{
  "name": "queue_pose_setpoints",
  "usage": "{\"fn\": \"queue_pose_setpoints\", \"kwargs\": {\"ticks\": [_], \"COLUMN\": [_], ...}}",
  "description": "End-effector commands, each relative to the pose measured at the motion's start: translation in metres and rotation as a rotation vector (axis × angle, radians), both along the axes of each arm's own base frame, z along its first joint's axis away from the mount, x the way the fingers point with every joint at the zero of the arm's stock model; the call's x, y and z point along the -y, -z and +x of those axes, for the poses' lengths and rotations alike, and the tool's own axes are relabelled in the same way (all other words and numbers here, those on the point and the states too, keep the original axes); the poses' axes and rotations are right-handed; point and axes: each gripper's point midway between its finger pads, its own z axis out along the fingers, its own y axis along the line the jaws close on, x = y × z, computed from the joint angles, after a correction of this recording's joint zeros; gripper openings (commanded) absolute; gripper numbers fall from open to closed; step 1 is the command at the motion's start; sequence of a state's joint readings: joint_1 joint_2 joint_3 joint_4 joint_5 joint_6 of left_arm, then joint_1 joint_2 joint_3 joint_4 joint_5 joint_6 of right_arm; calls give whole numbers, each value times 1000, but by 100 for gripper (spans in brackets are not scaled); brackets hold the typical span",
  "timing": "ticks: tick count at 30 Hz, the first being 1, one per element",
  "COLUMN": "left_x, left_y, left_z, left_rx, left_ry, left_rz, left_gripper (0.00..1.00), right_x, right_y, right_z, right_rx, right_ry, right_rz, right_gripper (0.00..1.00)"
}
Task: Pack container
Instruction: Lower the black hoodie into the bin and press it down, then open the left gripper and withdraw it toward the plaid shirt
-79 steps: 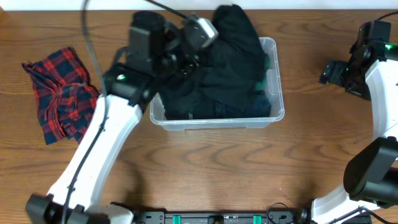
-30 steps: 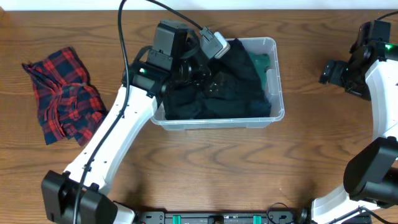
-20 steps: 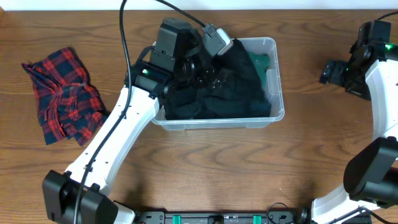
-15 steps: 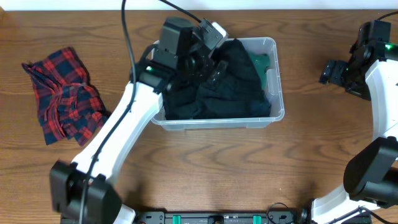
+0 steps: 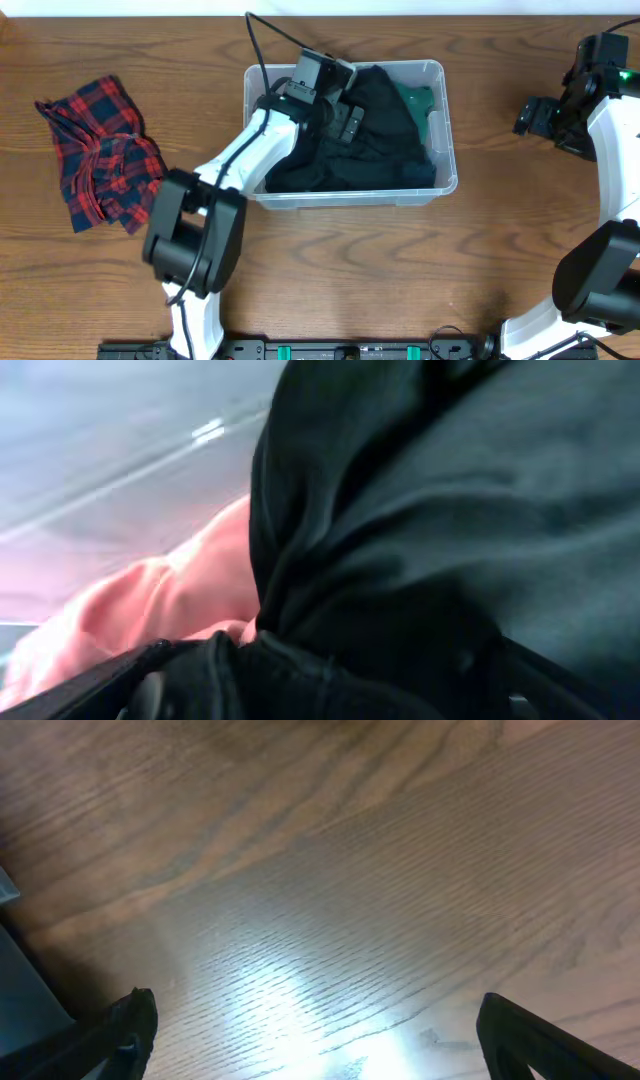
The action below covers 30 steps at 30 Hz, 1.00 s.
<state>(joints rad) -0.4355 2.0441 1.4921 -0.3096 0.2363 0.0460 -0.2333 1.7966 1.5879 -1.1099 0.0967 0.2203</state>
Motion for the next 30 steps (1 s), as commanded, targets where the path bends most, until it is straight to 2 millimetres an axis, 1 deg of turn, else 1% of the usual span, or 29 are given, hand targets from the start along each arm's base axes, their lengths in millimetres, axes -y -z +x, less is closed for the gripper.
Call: {"fn": "queue_pose_setpoints", "kwargs": {"ticks": [1,4,7,10,13,16,19,23,24,27,28,30], "left_x": [-6,-7,-8,-7,-5,-3,-2,-7,-10,-23,-29,-47], "left_y": [53,67,68,63,44,9,-37,-105,-124,-169,-180,-199], "left_z": [-15,-19,-20,-19,-16,-12,-9,-12,-14,-25,-30,-41], "left_rx": [-134,-163,-168,-161,-126,-62,22,146,179,249,264,301], "left_ry": [-39,-39,-38,-36,-35,-34,-34,-40,-43,-57,-61,-54], "left_rz": [56,71,73,66,46,14,-27,-88,-104,-134,-136,-101], "left_gripper": [98,98,98,98,98,98,98,98,98,98,98,98], "right_x": [1,1,1,1,1,1,1,1,1,1,1,1], "right_y": [2,2,2,2,2,2,2,2,2,2,2,2], "right_z": [0,0,0,0,0,0,0,0,0,0,0,0], "right_rx": [-5,-5,-5,-5,-5,-5,-5,-5,-5,-5,-5,-5], "right_ry": [13,13,12,12,12,12,12,12,12,12,13,13], "right_rz": [4,4,4,4,4,4,4,4,4,4,4,4], "right_gripper": [99,99,99,99,99,99,99,99,99,99,99,99]}}
